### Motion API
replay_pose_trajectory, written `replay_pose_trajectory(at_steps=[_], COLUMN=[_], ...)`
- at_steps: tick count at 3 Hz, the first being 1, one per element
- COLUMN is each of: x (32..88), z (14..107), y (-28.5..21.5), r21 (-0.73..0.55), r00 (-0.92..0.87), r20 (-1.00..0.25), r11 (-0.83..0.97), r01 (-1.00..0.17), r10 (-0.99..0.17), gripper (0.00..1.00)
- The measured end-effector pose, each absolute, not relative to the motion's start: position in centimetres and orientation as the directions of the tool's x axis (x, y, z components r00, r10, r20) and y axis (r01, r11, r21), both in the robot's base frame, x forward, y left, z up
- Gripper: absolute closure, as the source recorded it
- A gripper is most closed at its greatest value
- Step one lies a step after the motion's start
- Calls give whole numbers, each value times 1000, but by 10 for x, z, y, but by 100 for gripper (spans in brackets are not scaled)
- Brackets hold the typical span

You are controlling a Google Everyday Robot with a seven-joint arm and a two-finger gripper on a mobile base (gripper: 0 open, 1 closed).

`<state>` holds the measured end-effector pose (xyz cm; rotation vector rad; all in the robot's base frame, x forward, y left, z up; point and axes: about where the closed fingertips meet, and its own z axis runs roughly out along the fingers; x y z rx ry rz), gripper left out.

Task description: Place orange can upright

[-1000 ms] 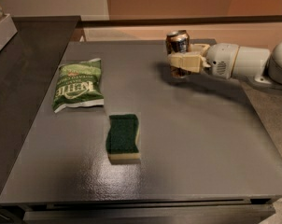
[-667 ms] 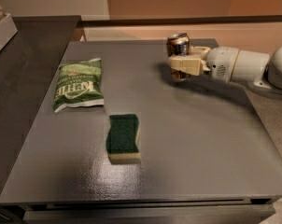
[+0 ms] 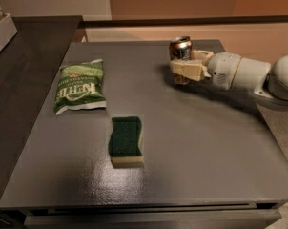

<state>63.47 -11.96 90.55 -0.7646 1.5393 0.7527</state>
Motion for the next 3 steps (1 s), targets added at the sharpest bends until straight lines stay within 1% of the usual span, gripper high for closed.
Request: replay_pose_trajectory(at_steps=[1, 2, 3], x=[637, 639, 641], z=[903, 896, 892], y=[-117, -117, -117], r21=[29, 31, 33], r00=[-69, -63, -61], r20=[-997, -998, -998], r11=[588, 602, 607], r01=[-808, -798, -794], r10=[-45, -32, -25], gripper=[82, 51, 28])
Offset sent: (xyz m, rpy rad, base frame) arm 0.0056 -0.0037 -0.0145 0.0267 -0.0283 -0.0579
